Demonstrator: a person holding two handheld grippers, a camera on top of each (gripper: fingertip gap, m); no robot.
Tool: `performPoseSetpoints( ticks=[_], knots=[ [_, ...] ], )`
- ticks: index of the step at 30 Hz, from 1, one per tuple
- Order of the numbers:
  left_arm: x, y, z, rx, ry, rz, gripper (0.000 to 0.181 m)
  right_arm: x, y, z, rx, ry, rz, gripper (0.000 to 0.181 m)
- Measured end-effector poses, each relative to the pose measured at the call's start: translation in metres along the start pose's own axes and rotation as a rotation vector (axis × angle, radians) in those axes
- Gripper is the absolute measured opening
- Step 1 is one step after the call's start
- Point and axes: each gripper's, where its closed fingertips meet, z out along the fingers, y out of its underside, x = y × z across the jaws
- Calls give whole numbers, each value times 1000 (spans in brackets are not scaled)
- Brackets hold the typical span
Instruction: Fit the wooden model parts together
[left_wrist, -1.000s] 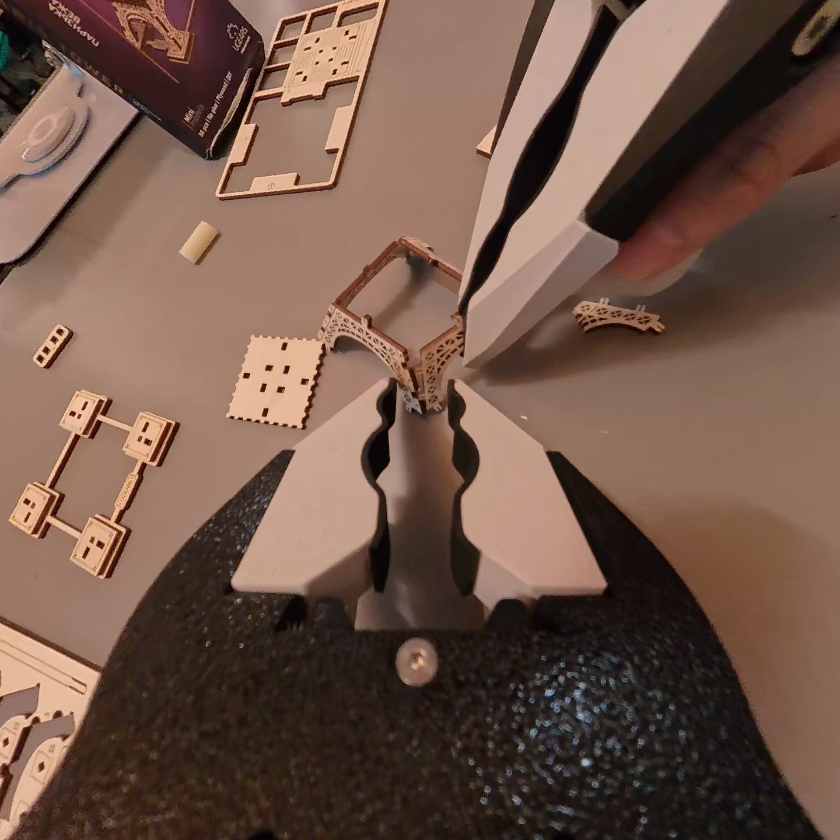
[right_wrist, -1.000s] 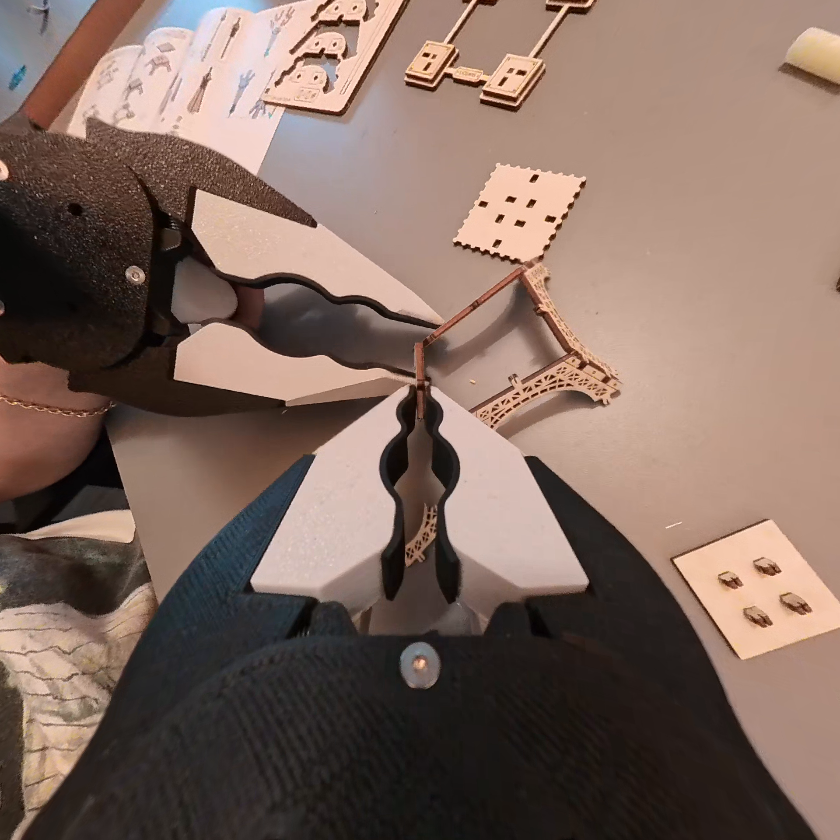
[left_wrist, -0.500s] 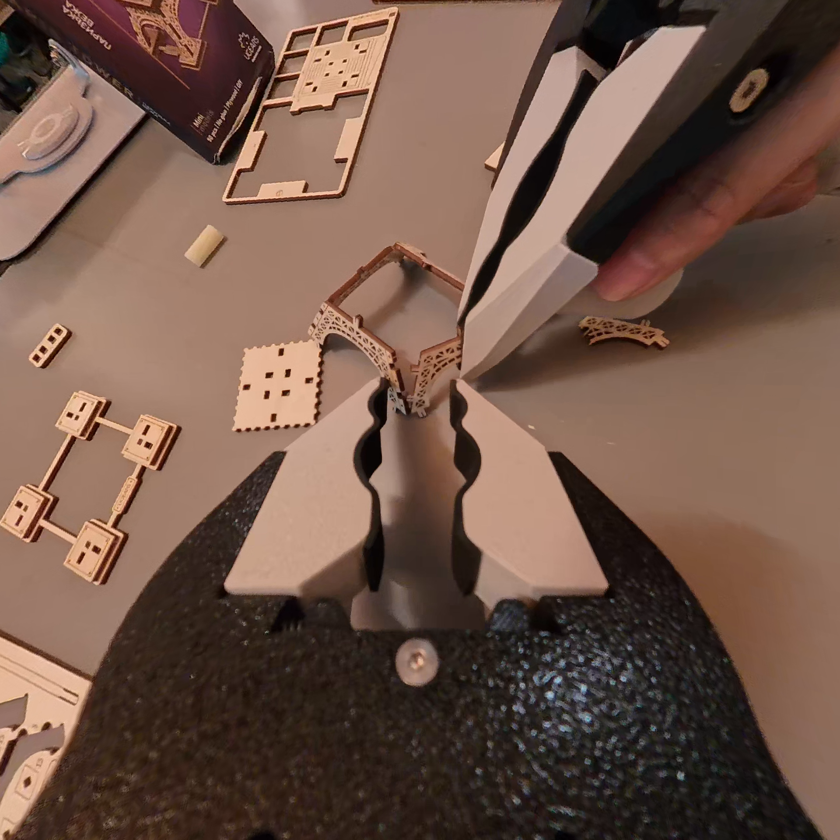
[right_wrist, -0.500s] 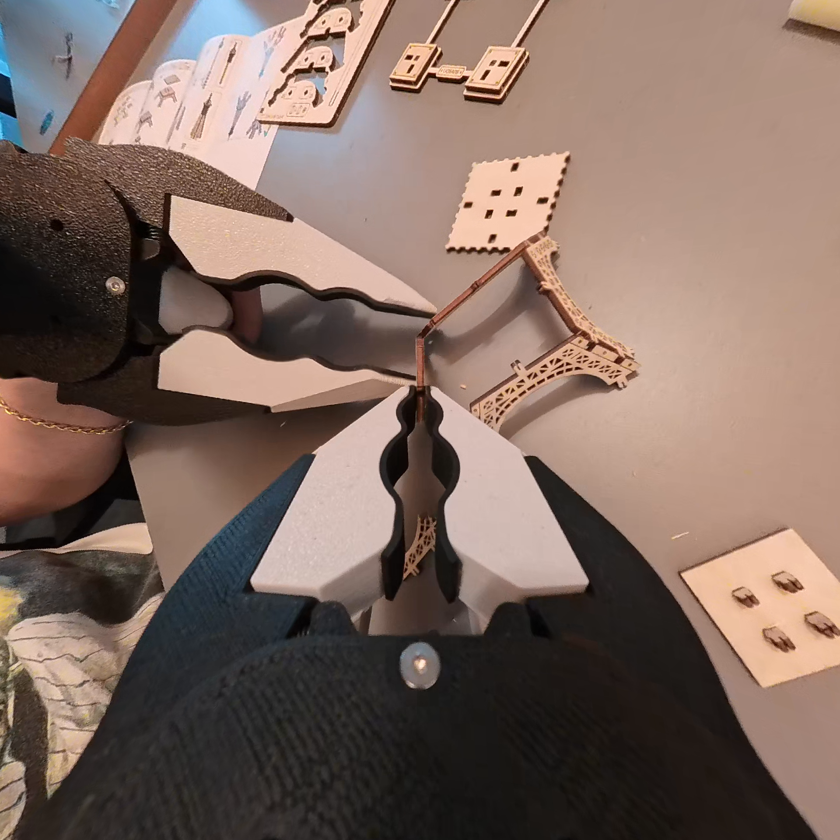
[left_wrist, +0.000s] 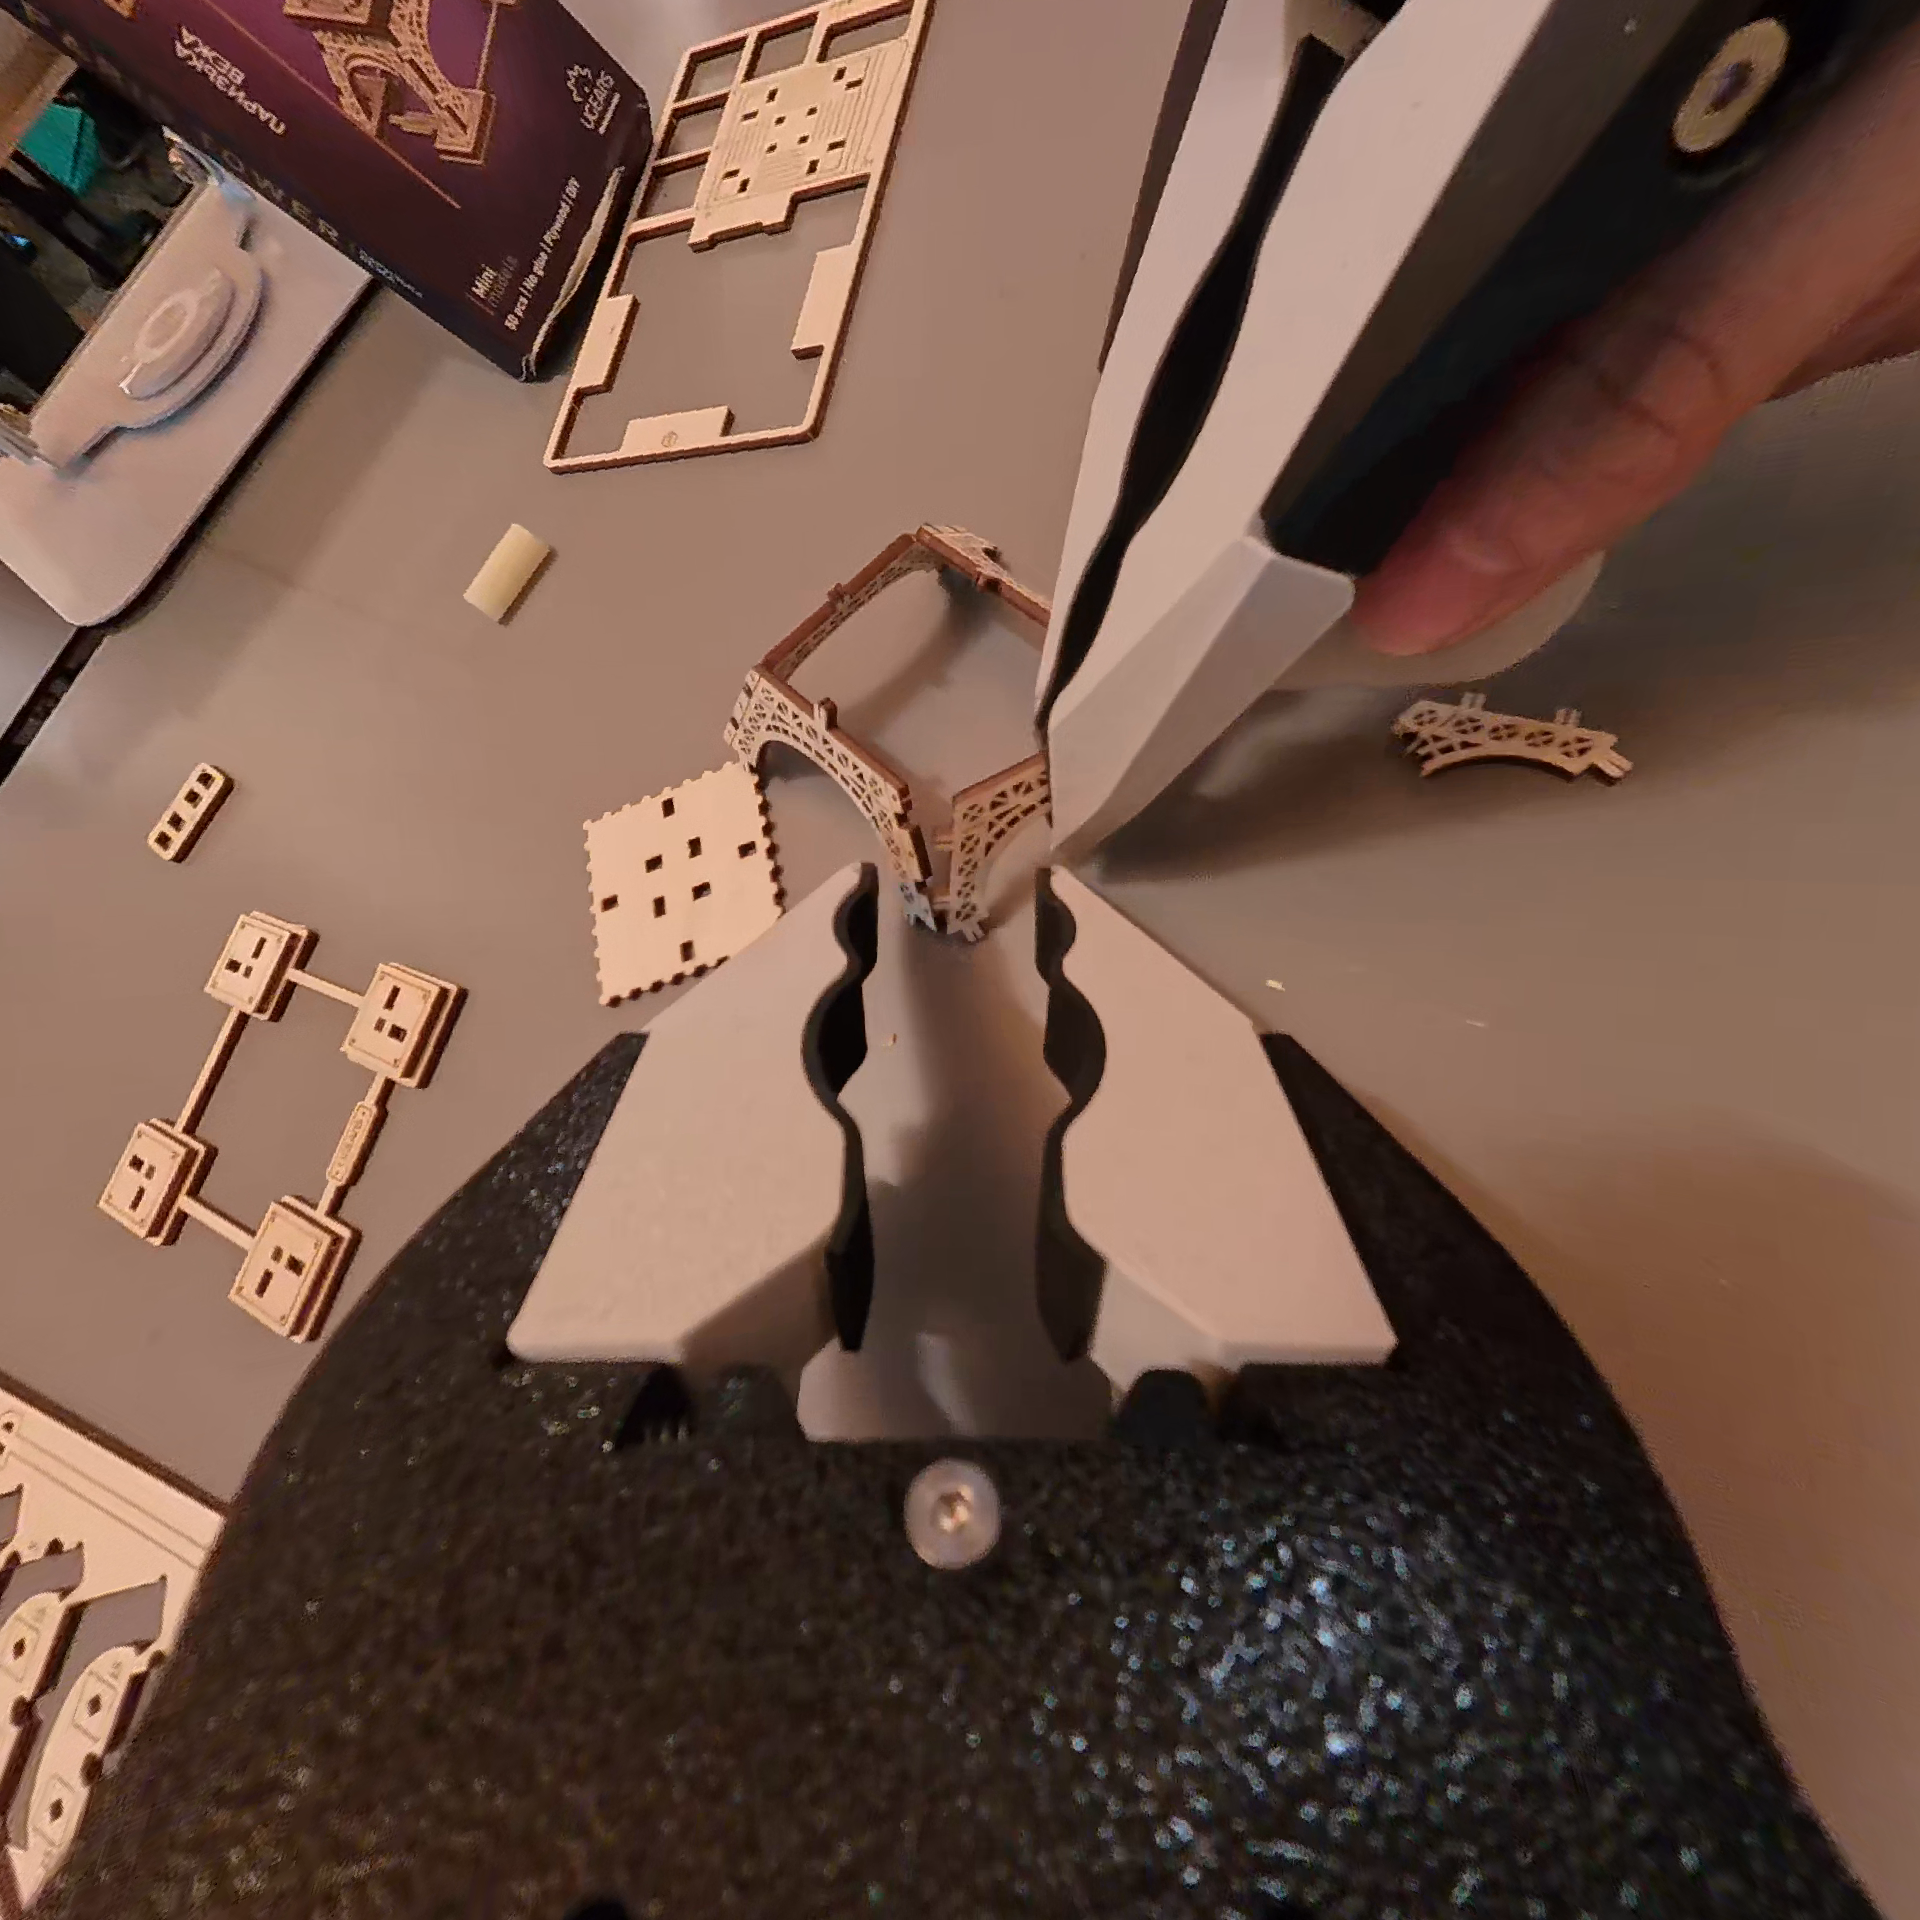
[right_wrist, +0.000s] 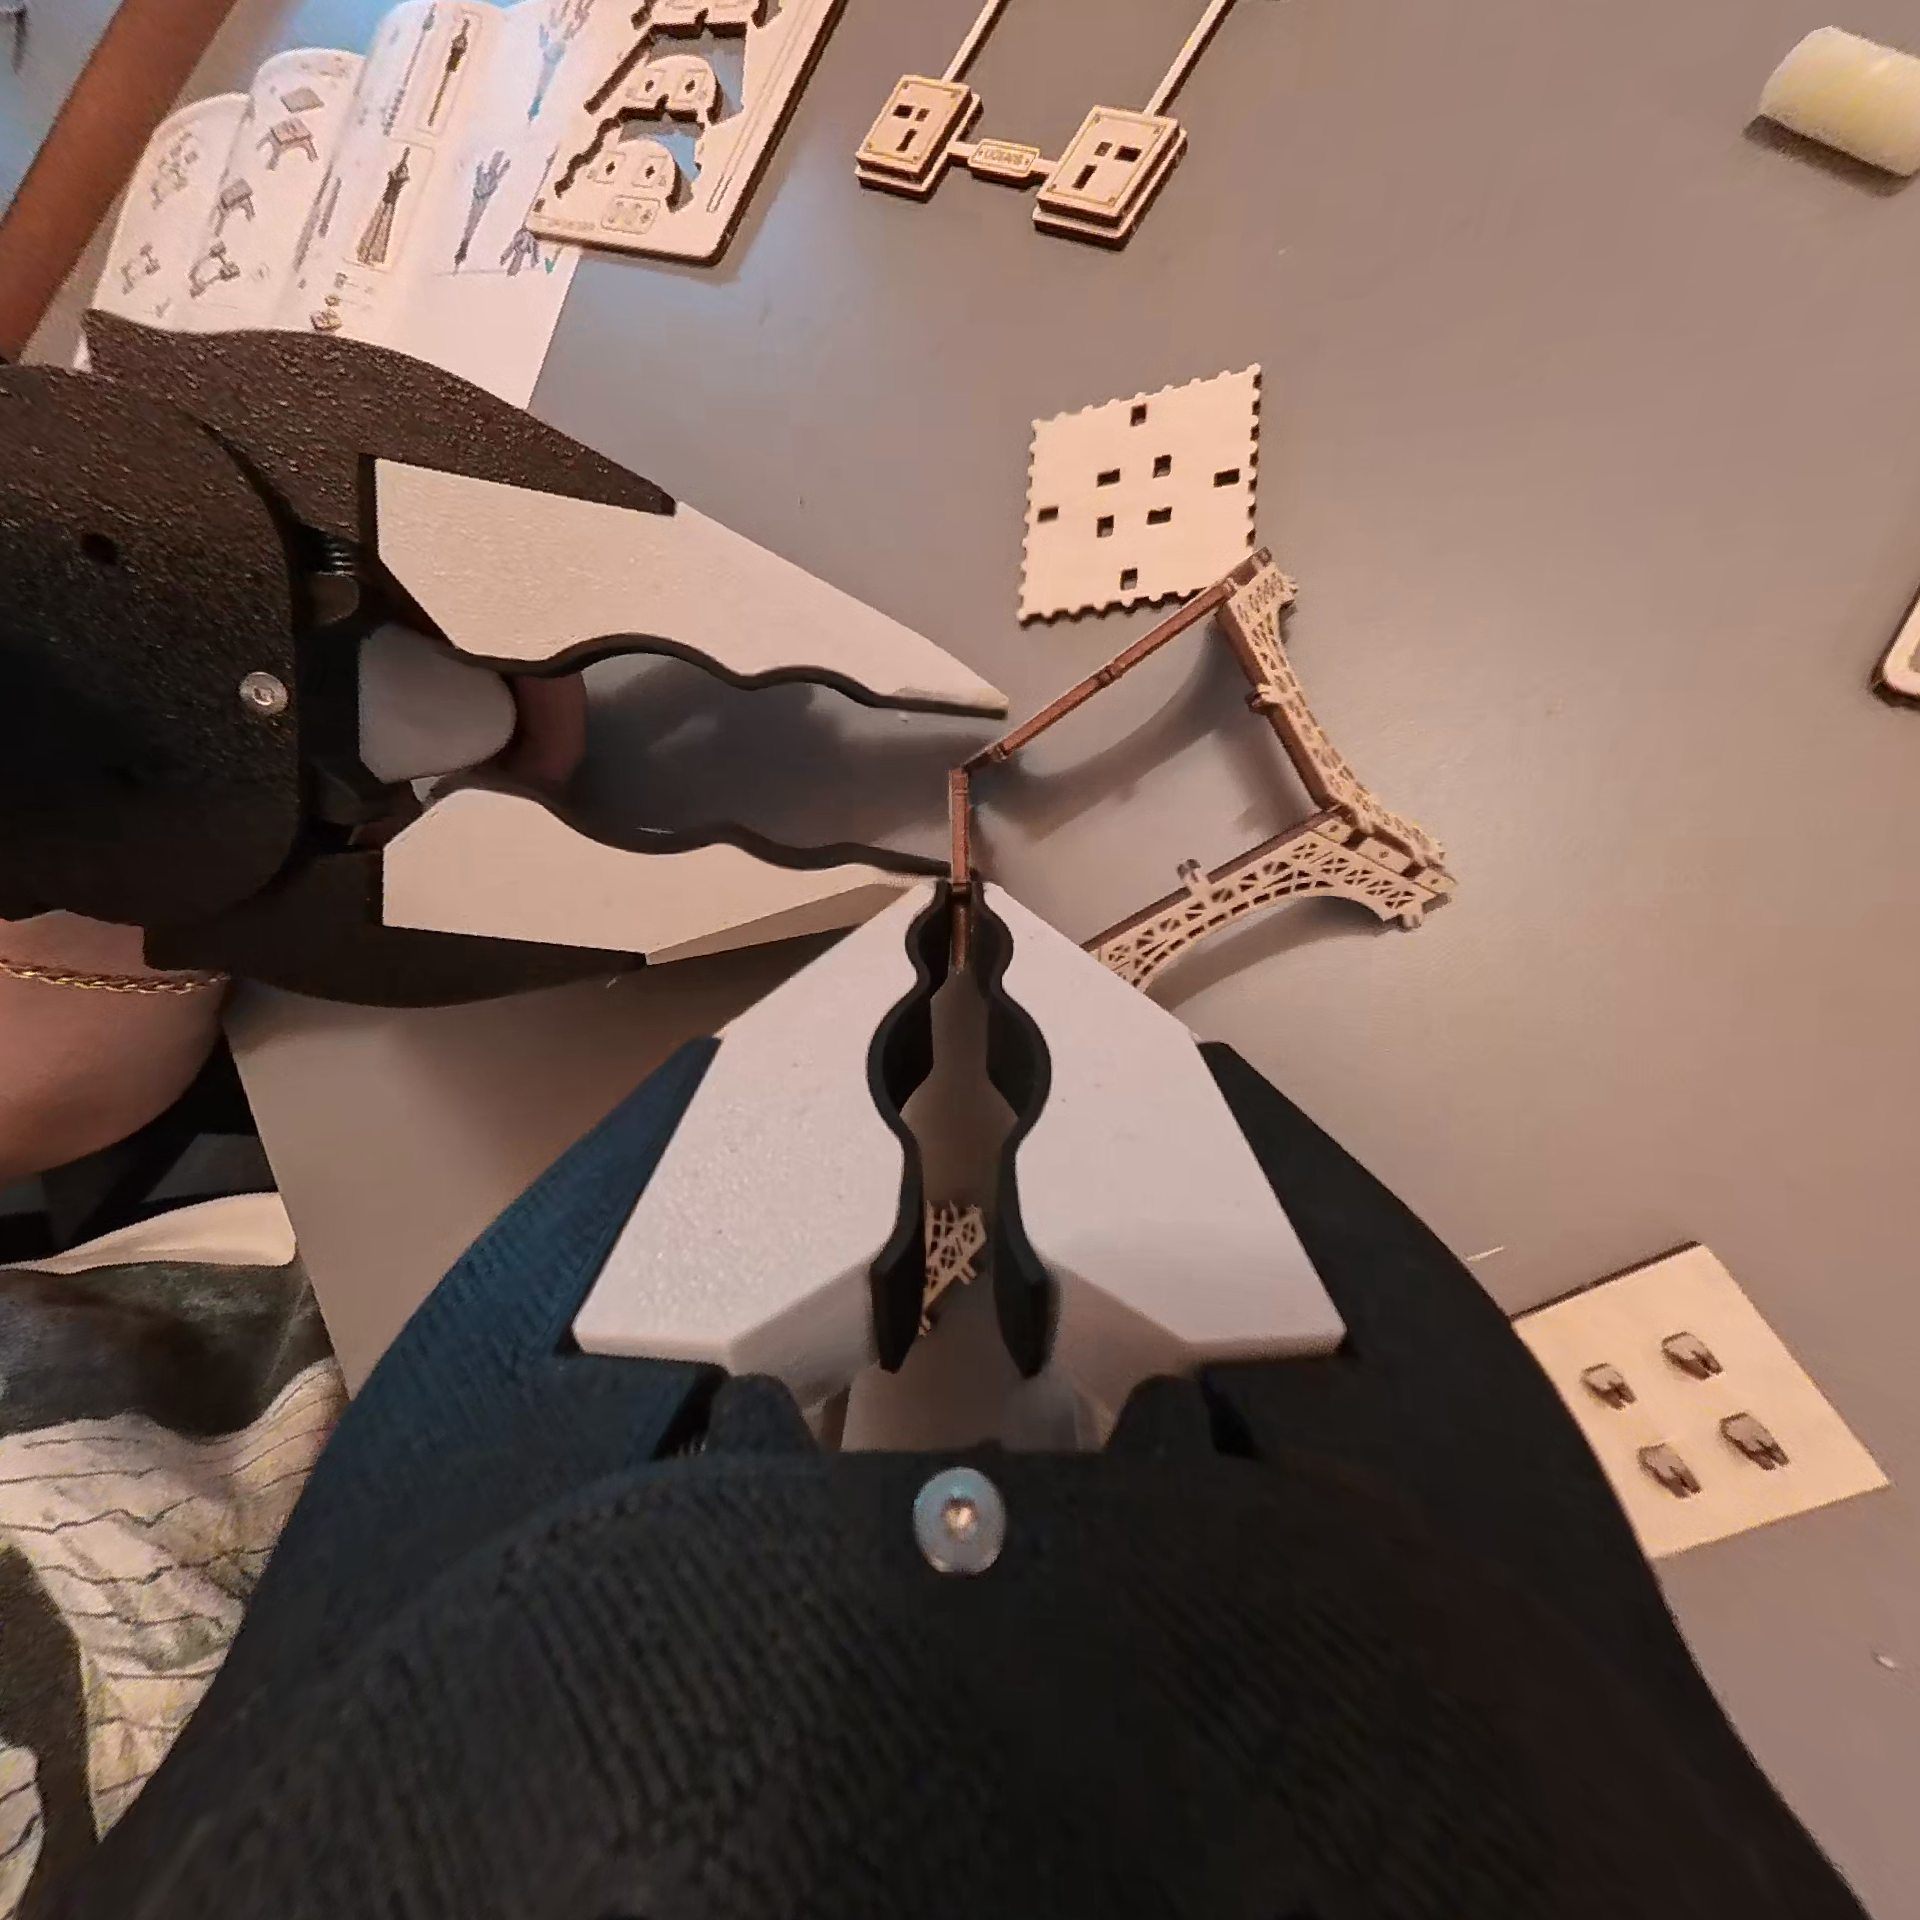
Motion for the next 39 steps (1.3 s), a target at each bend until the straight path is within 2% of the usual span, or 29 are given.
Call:
performPoseSetpoints(
  ticks=[9, 19, 24, 29, 33, 37, 39],
  knots=[
    [-1, -8, 1, 39, -37, 54, 19, 7, 0, -5, -36, 46, -13, 0],
    [-1, -20, -2, 81, -130, 158, 11, 7, -3, -11, -24, 24, -1, 0],
    [-2, -19, -1, 83, -131, 129, 5, 6, -3, -10, -16, 18, -5, 1],
    [-5, -20, -5, 109, -127, 88, 5, 3, -3, -10, -9, 26, -57, 3],
    [-5, -19, -6, 115, -106, 63, 5, 4, -5, -8, 2, 73, -132, 16],
    [-4, -18, -7, 118, -83, 67, 5, 6, -8, -12, 45, 139, -243, 7],
    [-3, -19, -8, 127, -75, 62, 5, 3, -9, -14, 75, 126, -245, 4]
  ],
)
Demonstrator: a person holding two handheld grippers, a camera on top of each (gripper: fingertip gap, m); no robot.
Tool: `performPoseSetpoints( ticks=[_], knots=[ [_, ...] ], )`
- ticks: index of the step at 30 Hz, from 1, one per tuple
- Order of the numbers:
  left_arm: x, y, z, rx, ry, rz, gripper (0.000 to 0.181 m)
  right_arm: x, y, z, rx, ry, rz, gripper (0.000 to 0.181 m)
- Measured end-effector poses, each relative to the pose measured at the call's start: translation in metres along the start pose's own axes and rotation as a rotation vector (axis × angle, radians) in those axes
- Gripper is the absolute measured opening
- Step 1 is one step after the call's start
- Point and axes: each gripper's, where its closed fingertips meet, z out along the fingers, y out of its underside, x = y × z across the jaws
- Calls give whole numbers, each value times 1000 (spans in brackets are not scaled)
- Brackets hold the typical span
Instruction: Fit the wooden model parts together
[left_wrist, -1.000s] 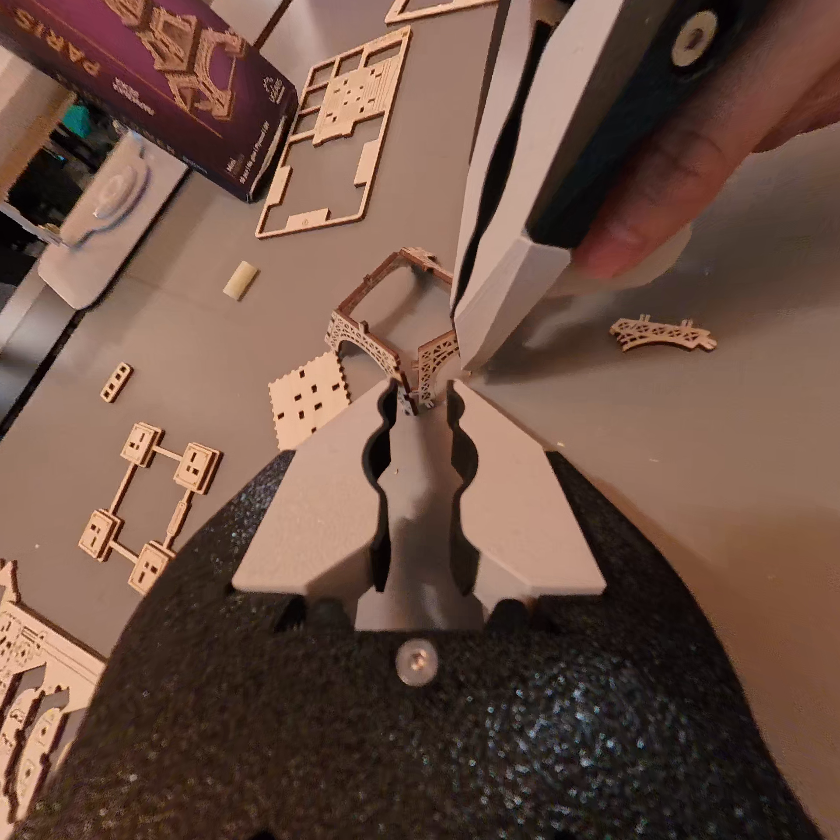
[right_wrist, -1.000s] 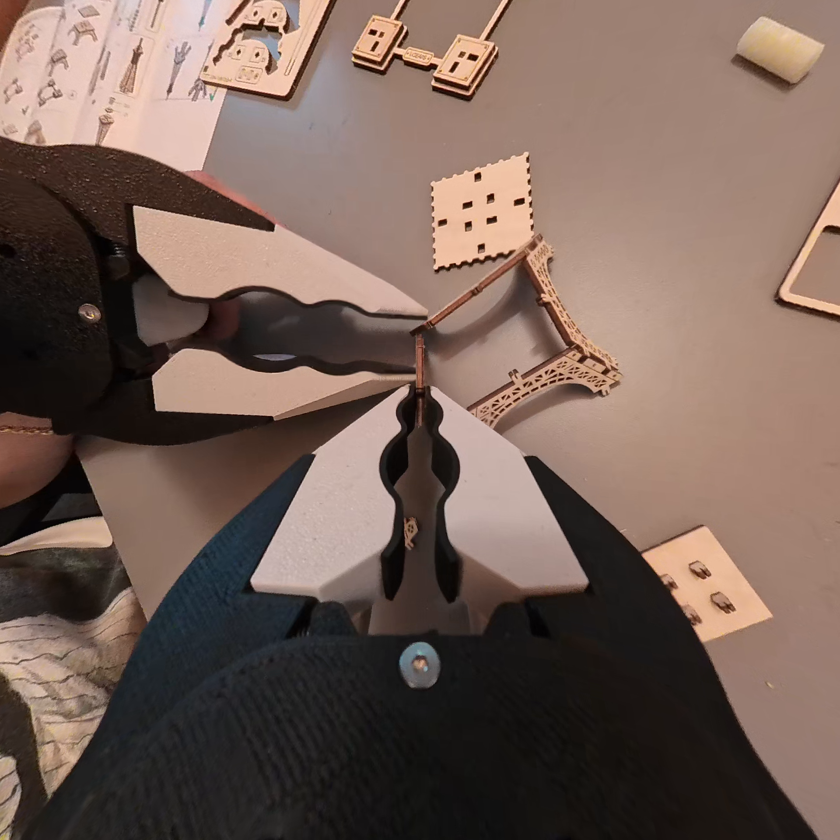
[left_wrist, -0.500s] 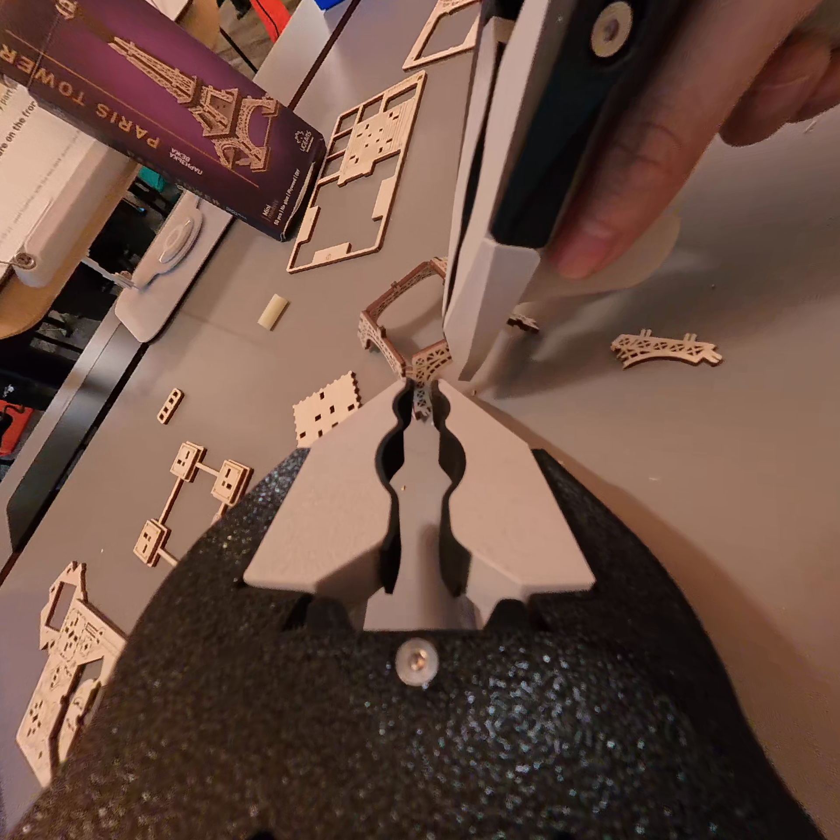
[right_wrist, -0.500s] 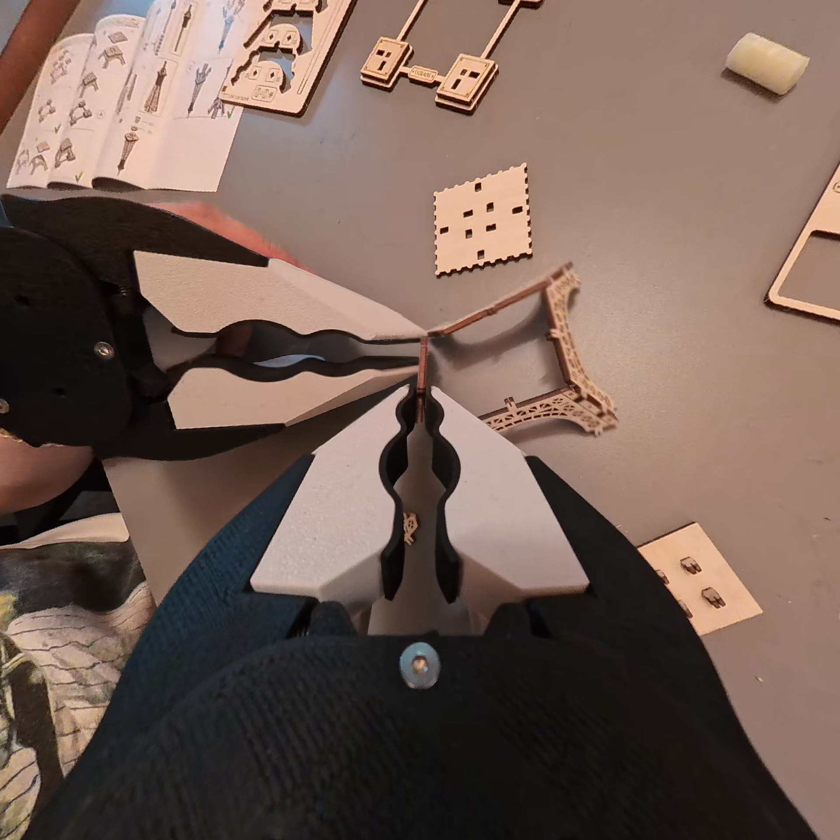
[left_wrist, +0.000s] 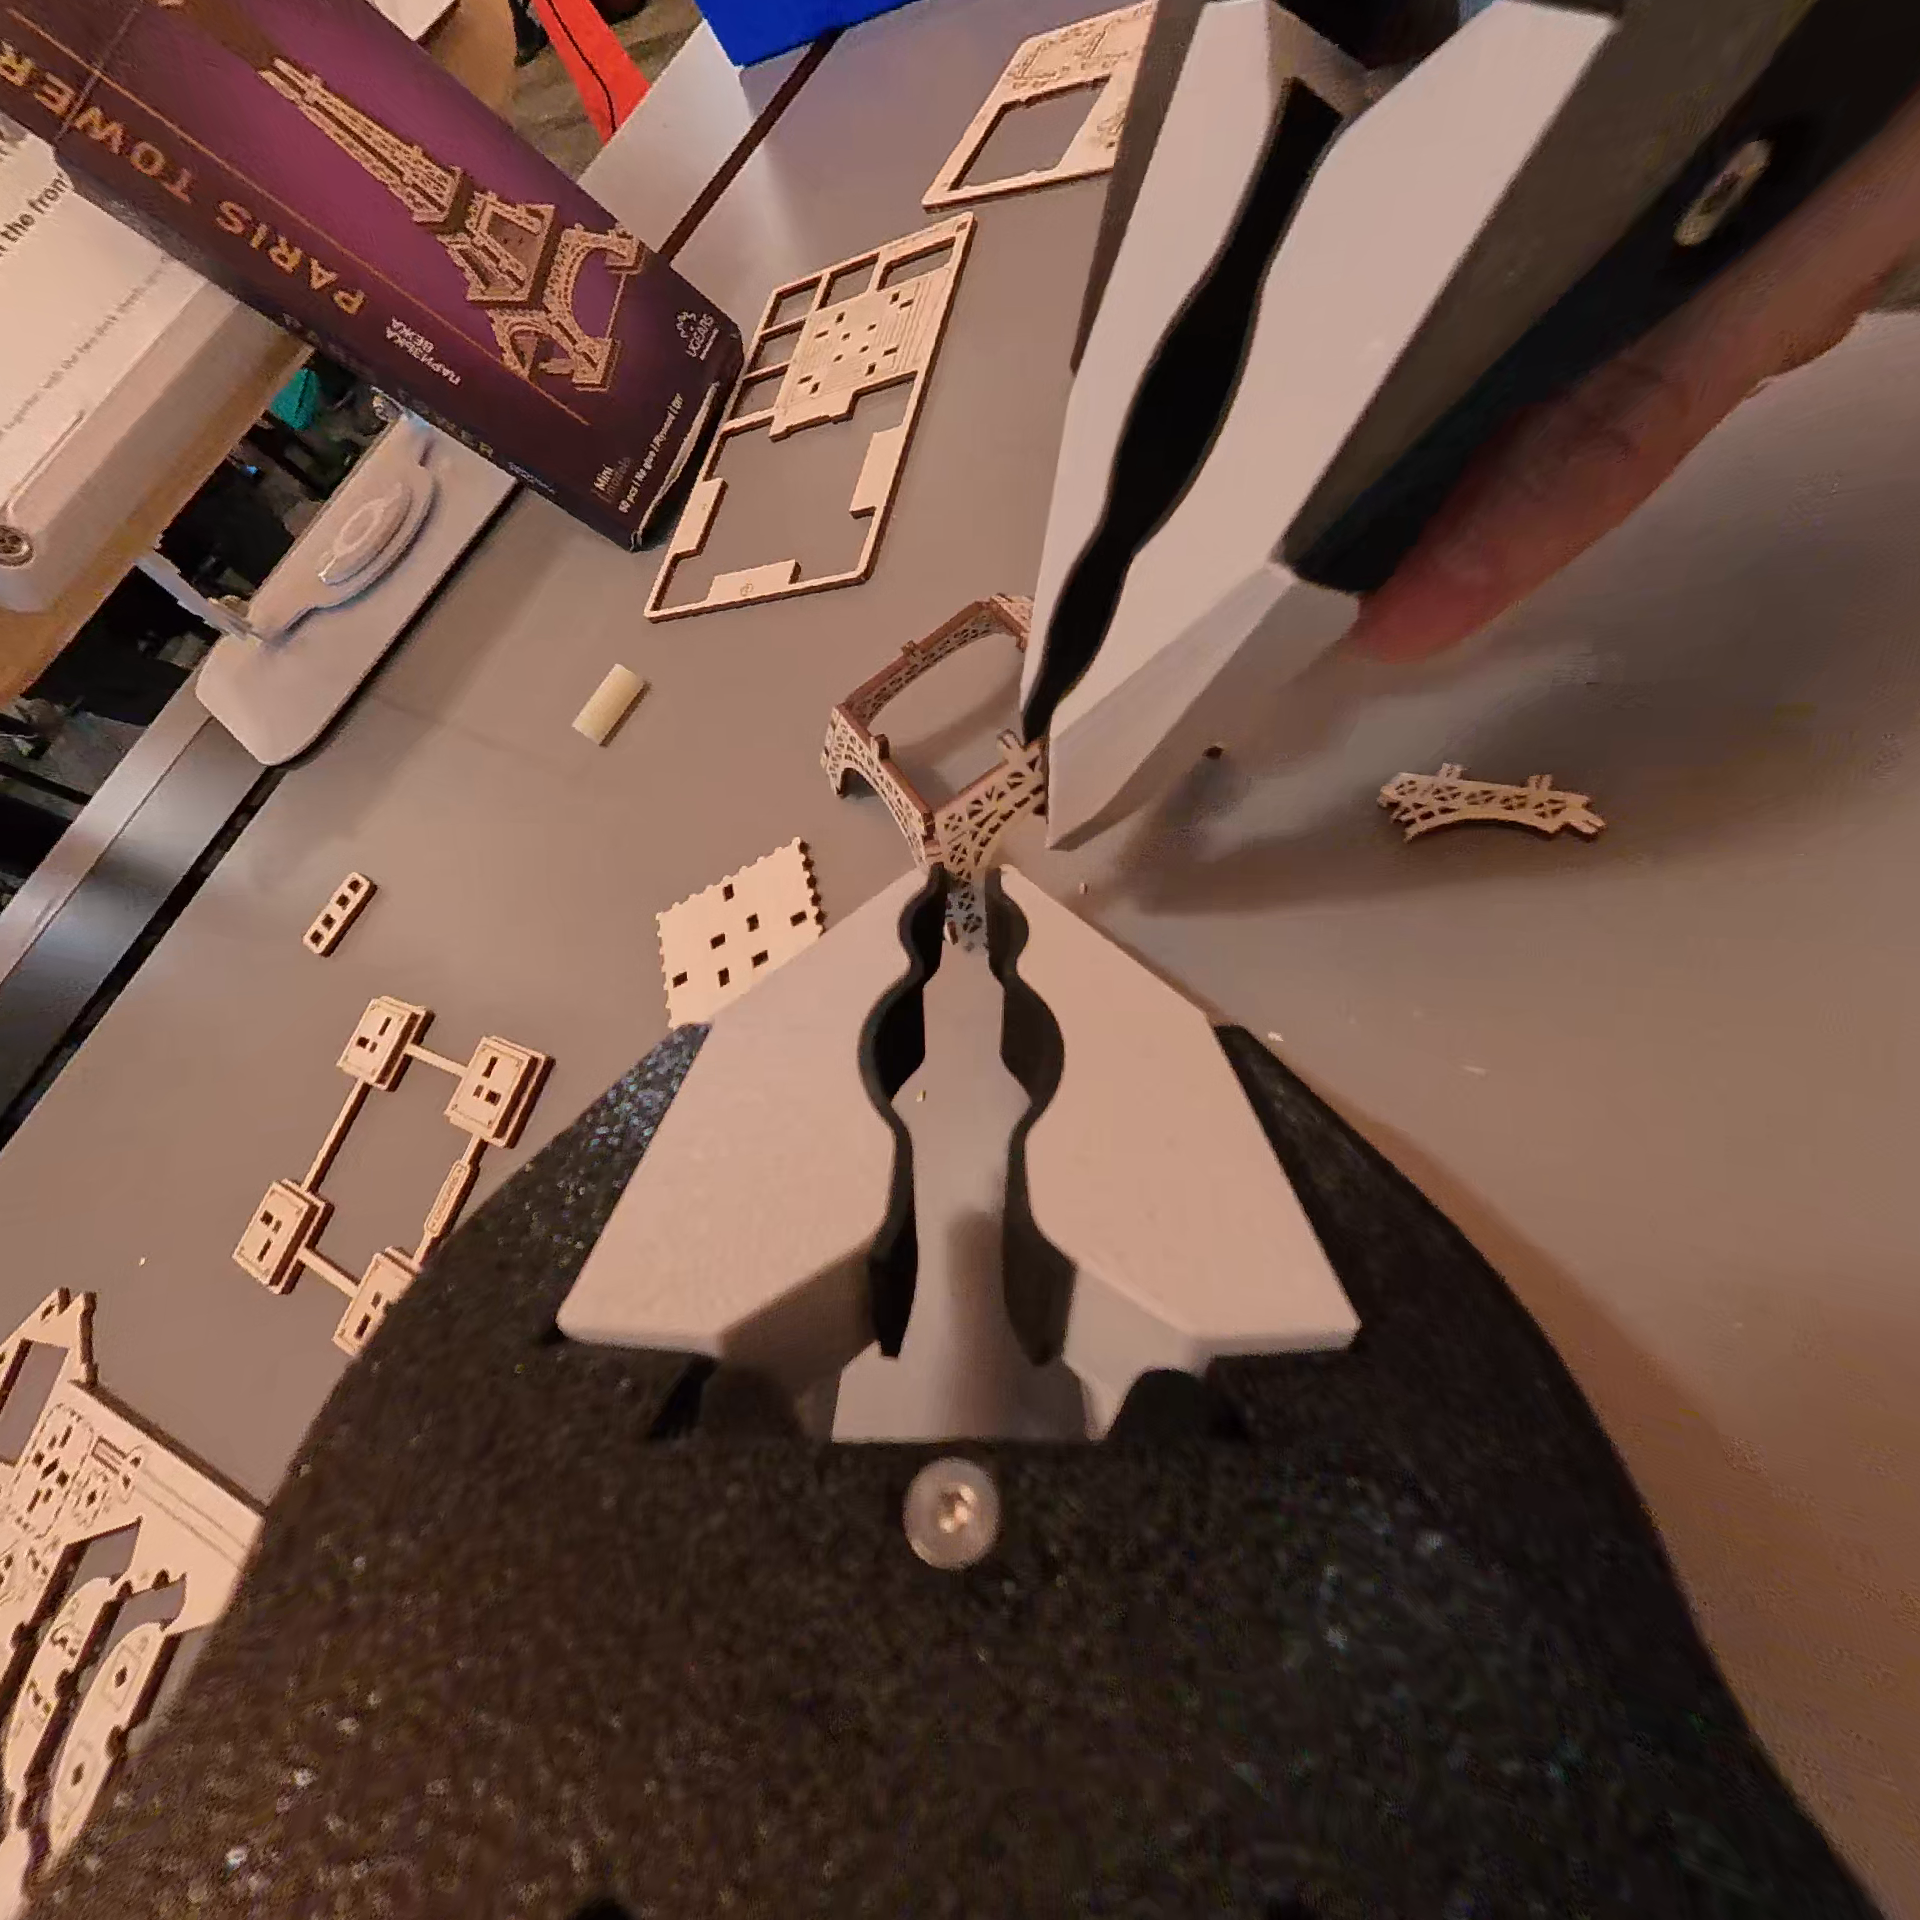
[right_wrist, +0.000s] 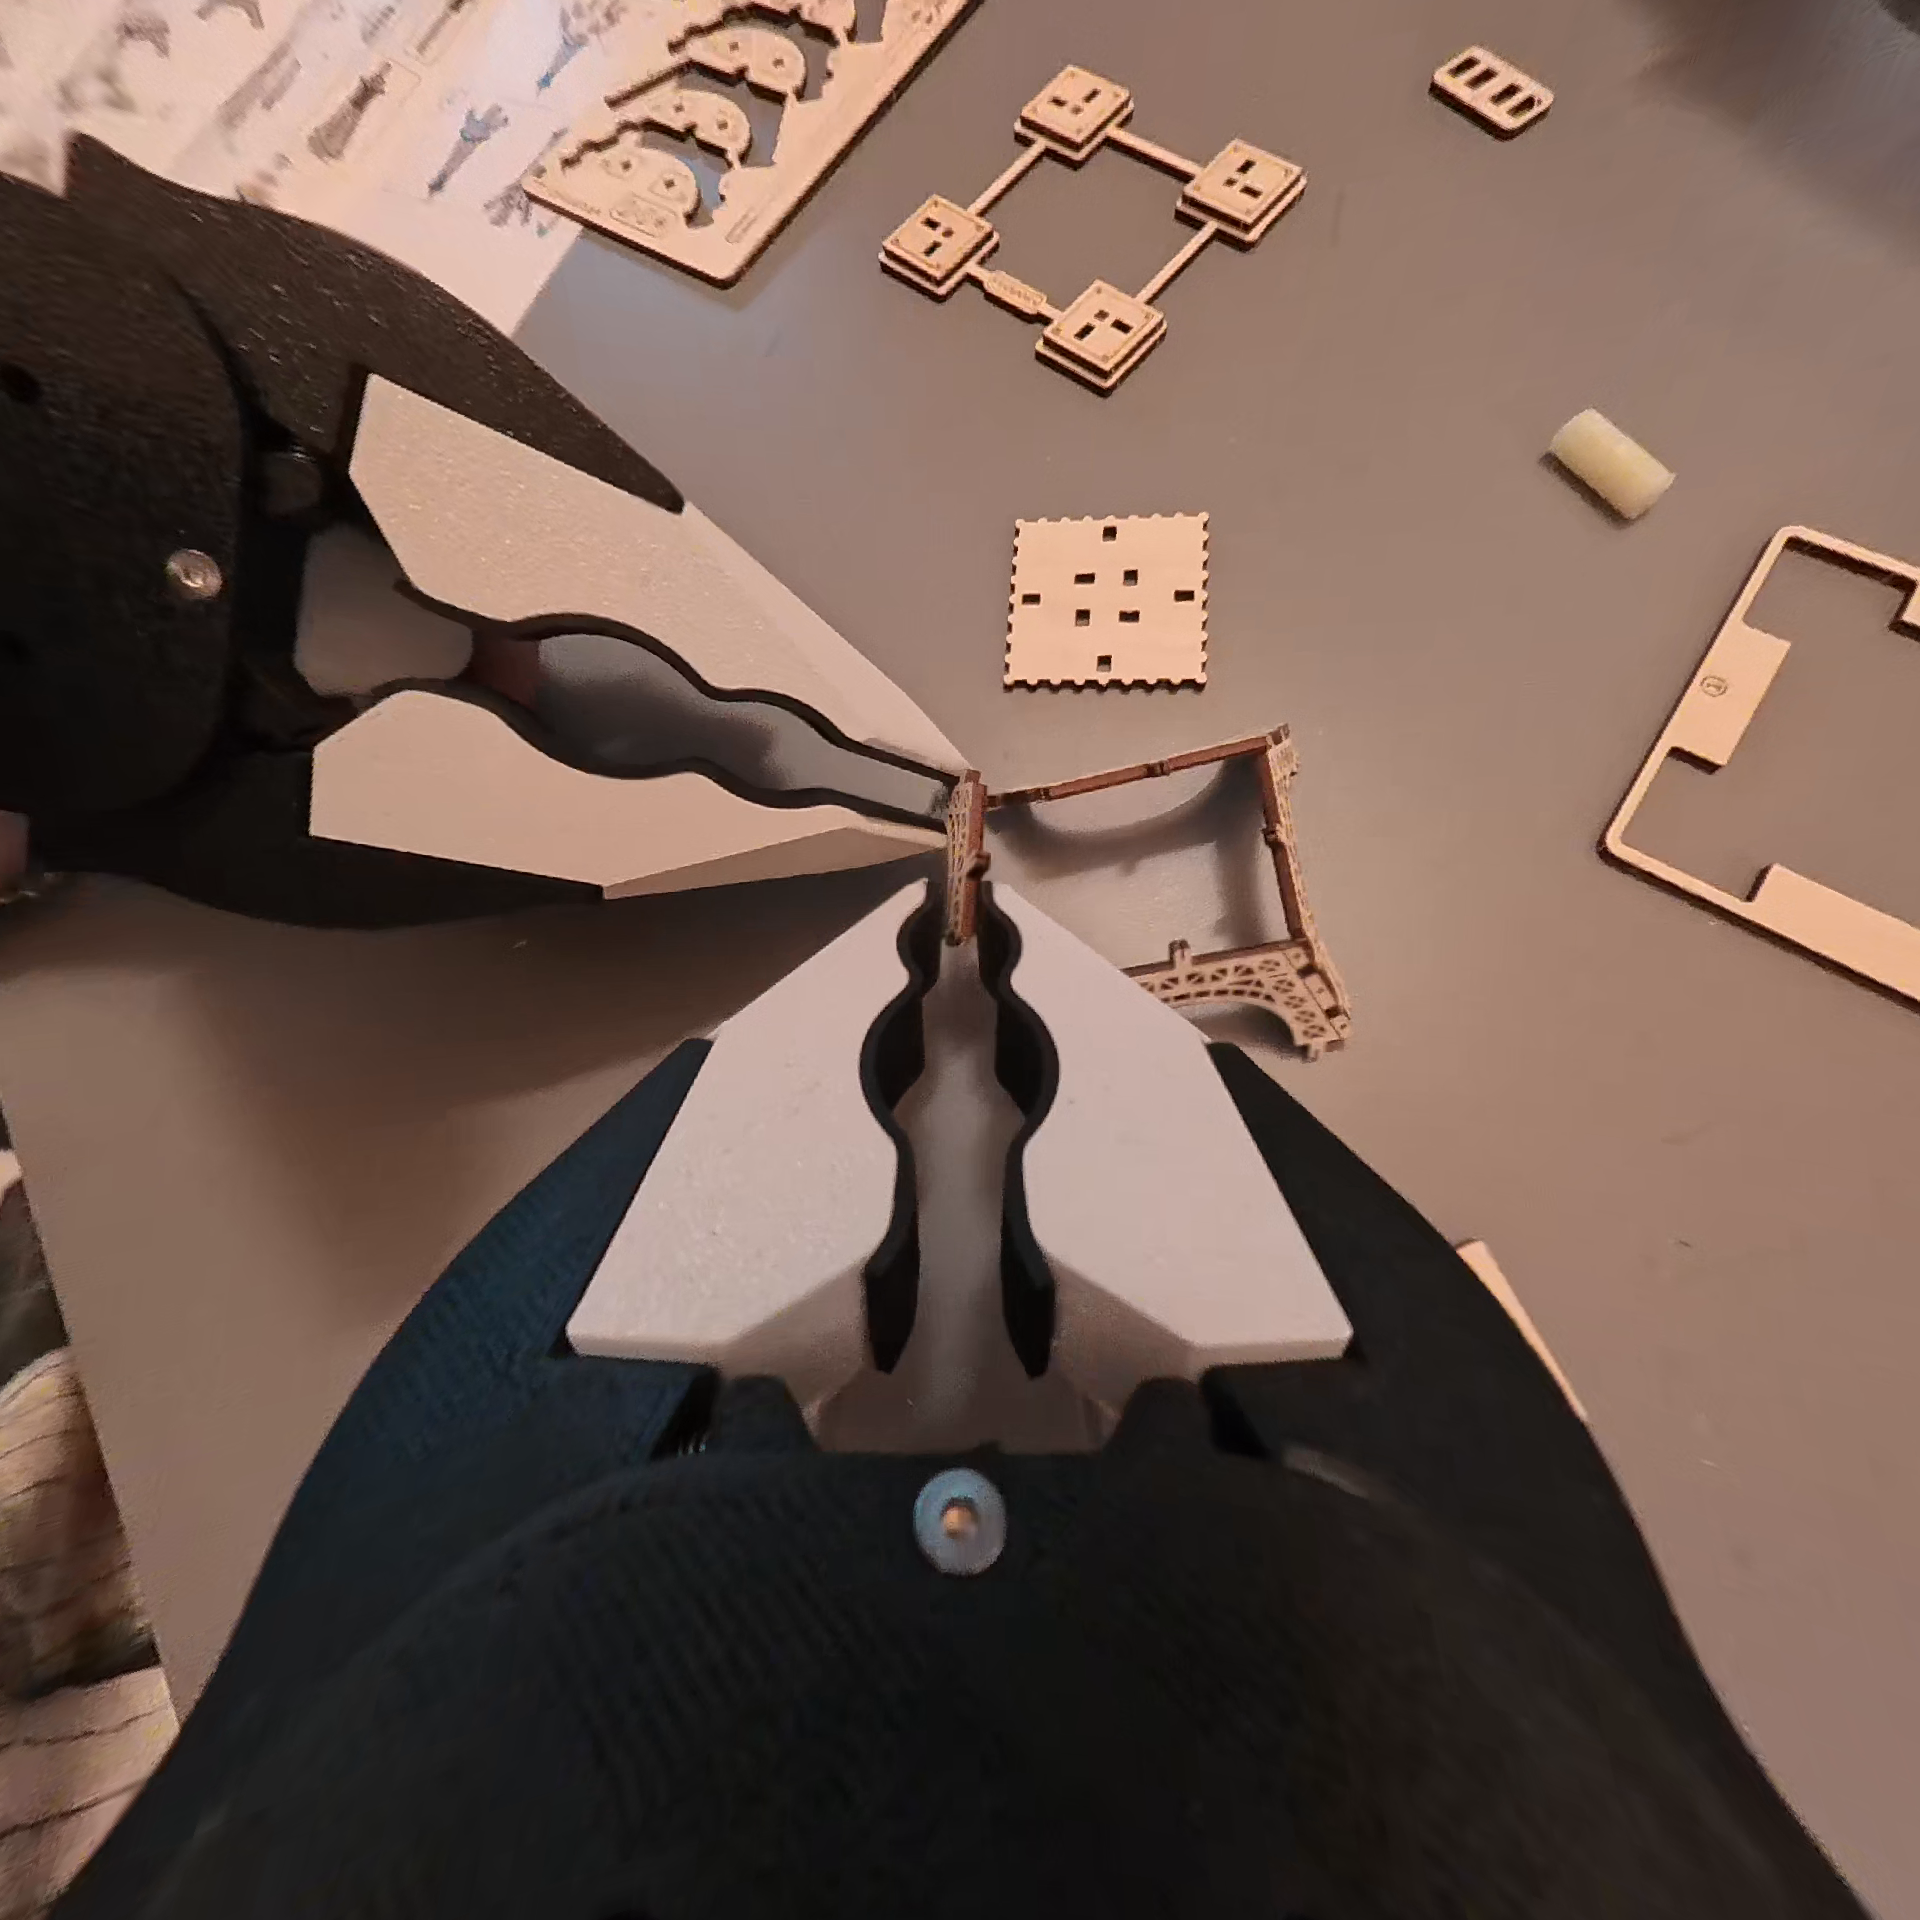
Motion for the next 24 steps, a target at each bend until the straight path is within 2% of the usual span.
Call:
performPoseSetpoints(
  ticks=[4, 7, 12, 17, 24],
  knots=[
    [0, -1, -1, 10, 3, 0, 5, -3, -3, -3, 56, -32, 31, 3],
    [1, 0, 1, -1, 2, 10, 5, -1, -5, -7, 85, -30, 51, 11],
    [1, 3, 3, -27, -19, 37, 5, 3, -4, -13, 126, -34, 91, 3],
    [-1, 4, 3, -32, -34, 38, 5, 5, 2, -15, 153, -54, 151, 8],
    [-1, 4, 3, -32, -35, 34, 5, 1, 0, -17, 220, -102, 206, 2]
  ],
)
